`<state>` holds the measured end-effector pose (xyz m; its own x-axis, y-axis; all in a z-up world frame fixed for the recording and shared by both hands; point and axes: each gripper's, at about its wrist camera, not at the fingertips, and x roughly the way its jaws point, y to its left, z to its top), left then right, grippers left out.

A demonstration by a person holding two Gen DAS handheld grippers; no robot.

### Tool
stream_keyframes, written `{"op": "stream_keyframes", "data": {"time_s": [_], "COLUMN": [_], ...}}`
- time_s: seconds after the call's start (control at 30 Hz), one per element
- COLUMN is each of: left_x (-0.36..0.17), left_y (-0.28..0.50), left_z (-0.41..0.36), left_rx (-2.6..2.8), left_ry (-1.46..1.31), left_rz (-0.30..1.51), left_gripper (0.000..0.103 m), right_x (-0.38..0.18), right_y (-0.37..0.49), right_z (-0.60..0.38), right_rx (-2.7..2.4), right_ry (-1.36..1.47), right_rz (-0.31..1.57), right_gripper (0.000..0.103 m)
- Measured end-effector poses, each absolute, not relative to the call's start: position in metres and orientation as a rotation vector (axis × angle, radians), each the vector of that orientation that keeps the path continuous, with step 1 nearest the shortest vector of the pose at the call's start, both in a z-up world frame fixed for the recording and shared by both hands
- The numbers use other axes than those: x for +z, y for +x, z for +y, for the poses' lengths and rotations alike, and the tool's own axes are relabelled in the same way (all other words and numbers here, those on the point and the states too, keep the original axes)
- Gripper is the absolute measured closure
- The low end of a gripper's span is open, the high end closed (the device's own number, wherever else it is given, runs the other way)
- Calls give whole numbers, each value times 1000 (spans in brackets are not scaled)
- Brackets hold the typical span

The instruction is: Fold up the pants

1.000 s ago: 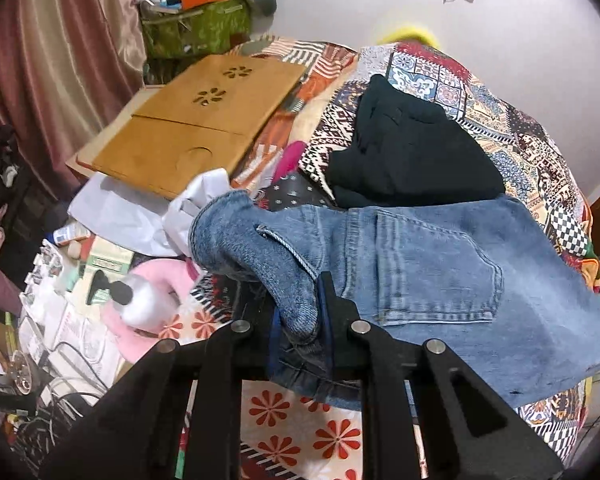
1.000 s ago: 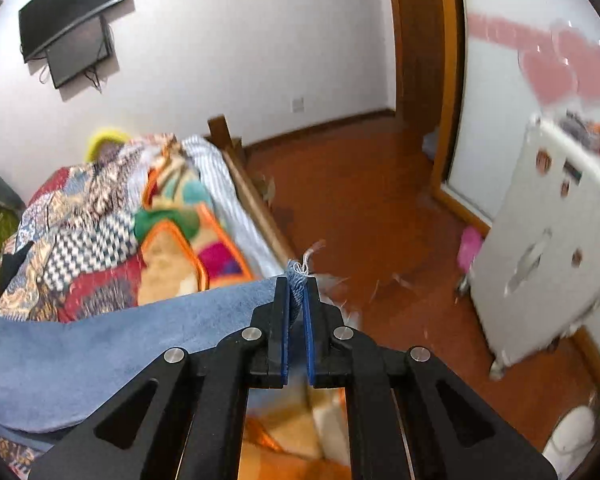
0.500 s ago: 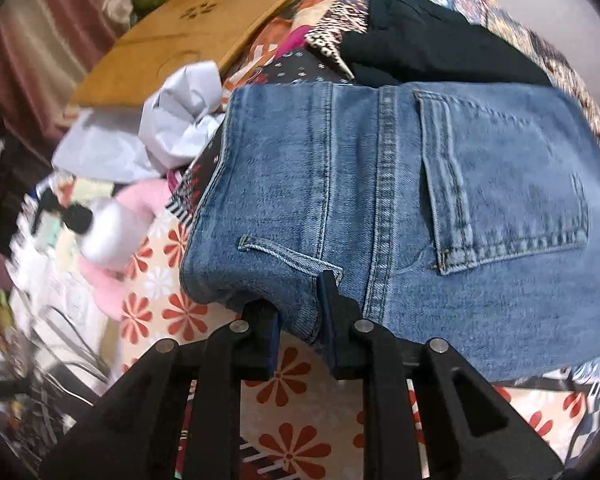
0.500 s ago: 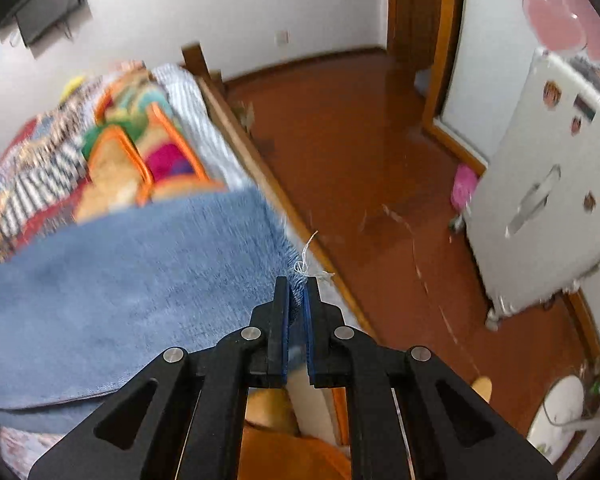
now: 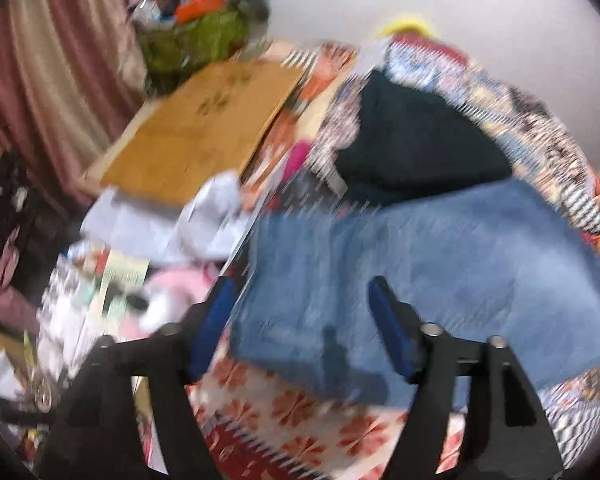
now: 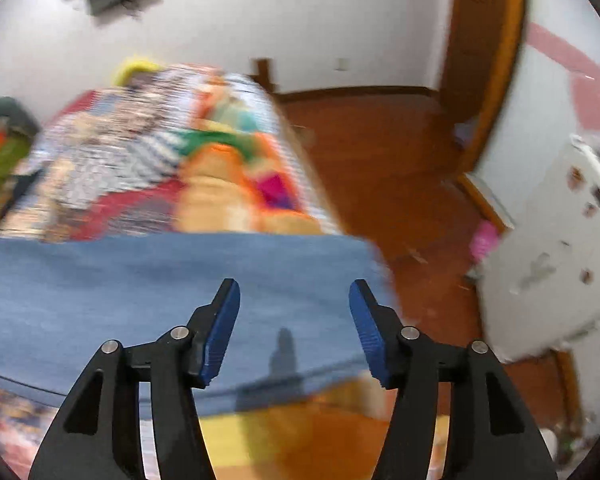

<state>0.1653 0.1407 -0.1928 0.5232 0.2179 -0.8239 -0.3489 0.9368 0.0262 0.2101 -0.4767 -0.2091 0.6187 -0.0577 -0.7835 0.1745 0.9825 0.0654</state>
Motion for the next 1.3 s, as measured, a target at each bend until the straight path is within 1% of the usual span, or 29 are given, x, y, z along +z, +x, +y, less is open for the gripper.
{"op": "stream_keyframes", "data": {"time_s": [0.03,0.1,0.13,0.27,0.43,0.5,0.53,0.6,0.73,0.93,1.1,1.3], "left_x": [-187,-185,-186,-204,-250,-251,-250,-248,-246,-236,-234,-240], "left_y": [176,196,205,237,248,239,235,229,217,210,223,245], "left_z": [131,114,105,56,8,2,3,4,10,-3,-25,-58], "left_rx": [314,263,237,115,22,47,43,24,0,-15,-59,-86], "left_ry": [-134,-111,-102,-30,82,108,113,95,84,150,152,179], "left_rz": [942,933,934,971,1074,1020,1021,1026,1035,1046,1053,1068], "left_gripper": [25,24,22,21,20,18,17,17,16,16,16,16], "right_x": [-205,-200,-201,-218,-253,-262,-264,-264,-265,-264,-267,-283], "right_y": [214,222,224,231,237,232,226,218,197,175,160,153], "right_z": [-462,-430,-418,-361,-312,-305,-306,-312,-334,-357,-411,-476], "right_rx": [-82,24,63,212,263,259,253,238,224,138,5,-143], "right_ry": [151,162,165,213,189,145,142,160,222,275,385,561], "right_rz": [889,881,878,912,1018,1059,1042,1035,1047,1027,985,951], "right_gripper": [39,32,31,31,31,30,26,22,22,22,22,22]}}
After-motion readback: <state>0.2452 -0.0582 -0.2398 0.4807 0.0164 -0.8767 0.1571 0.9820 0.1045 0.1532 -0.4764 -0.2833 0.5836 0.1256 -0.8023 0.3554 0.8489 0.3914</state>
